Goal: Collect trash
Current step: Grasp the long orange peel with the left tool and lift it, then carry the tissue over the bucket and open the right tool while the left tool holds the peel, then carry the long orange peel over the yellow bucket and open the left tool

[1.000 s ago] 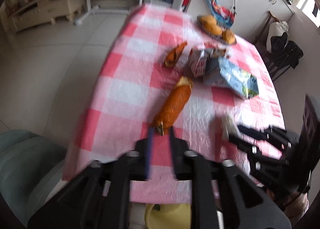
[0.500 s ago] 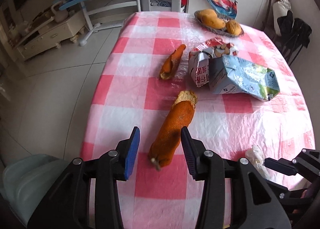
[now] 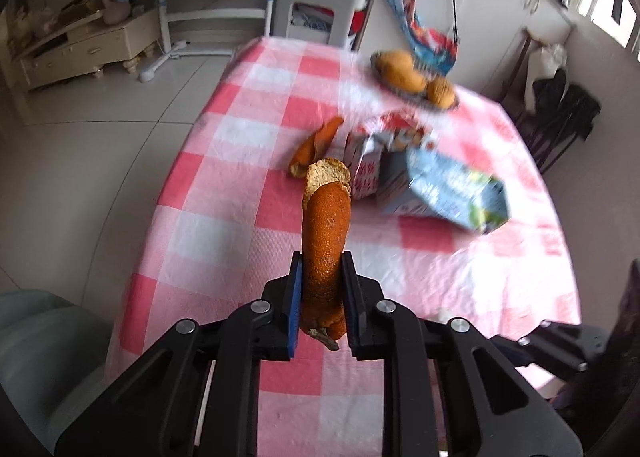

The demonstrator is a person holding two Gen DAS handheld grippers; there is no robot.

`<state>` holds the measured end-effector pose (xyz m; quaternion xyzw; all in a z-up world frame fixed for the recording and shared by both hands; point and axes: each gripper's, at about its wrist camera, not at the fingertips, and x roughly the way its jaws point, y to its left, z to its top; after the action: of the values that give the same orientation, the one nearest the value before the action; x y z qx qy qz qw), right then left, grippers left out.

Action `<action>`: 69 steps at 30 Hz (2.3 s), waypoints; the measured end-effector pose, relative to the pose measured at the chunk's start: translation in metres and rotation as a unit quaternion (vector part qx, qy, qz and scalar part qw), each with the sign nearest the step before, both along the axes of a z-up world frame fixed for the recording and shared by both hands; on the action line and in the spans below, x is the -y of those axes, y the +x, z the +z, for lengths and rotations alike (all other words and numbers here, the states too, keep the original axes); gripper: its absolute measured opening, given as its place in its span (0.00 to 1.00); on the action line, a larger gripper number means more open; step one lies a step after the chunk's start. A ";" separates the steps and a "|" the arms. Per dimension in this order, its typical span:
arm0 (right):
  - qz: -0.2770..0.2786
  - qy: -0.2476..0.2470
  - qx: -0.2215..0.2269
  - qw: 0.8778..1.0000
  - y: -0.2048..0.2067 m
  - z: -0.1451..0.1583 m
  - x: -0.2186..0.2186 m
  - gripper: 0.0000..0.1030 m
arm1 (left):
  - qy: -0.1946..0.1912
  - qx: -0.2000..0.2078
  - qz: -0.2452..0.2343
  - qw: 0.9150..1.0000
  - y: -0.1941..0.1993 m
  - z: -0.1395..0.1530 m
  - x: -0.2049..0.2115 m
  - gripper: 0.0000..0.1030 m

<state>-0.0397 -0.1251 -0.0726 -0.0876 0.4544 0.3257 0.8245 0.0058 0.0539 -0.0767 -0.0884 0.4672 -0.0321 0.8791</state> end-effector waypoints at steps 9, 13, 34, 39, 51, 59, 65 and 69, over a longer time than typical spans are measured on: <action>0.029 0.026 0.009 0.999 -0.011 0.012 -0.001 0.27 | 0.012 0.013 0.003 1.000 -0.014 0.008 0.006 0.17; 0.064 0.027 0.014 0.997 -0.026 0.018 -0.007 0.28 | 0.023 0.020 0.001 1.000 -0.023 0.011 0.007 0.17; 0.145 -0.023 -0.004 0.989 -0.126 0.001 -0.004 0.28 | 0.030 0.055 -0.013 0.998 -0.084 0.027 0.020 0.17; 0.149 -0.027 -0.006 0.988 -0.139 0.002 0.000 0.28 | 0.027 0.056 -0.011 0.998 -0.099 0.025 0.021 0.17; 0.136 -0.050 -0.003 0.989 -0.161 -0.002 0.009 0.52 | 0.022 0.043 -0.017 0.999 -0.141 0.015 0.029 0.17; 0.055 -0.065 0.034 0.996 -0.157 0.004 0.031 0.72 | -0.007 -0.044 -0.045 0.998 -0.184 -0.023 0.047 0.18; 0.040 -0.086 0.031 0.995 -0.150 -0.005 0.029 0.72 | 0.010 -0.089 -0.047 0.995 -0.207 -0.041 0.049 0.40; 0.052 -0.107 0.033 0.992 -0.158 -0.014 0.022 0.74 | 0.007 -0.048 -0.001 0.999 -0.208 -0.024 0.028 0.50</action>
<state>-0.1975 -0.1470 -0.0868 -0.2099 0.4541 0.3143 0.8068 -0.2025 0.0262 -0.1004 -0.0838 0.5089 -0.0252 0.8564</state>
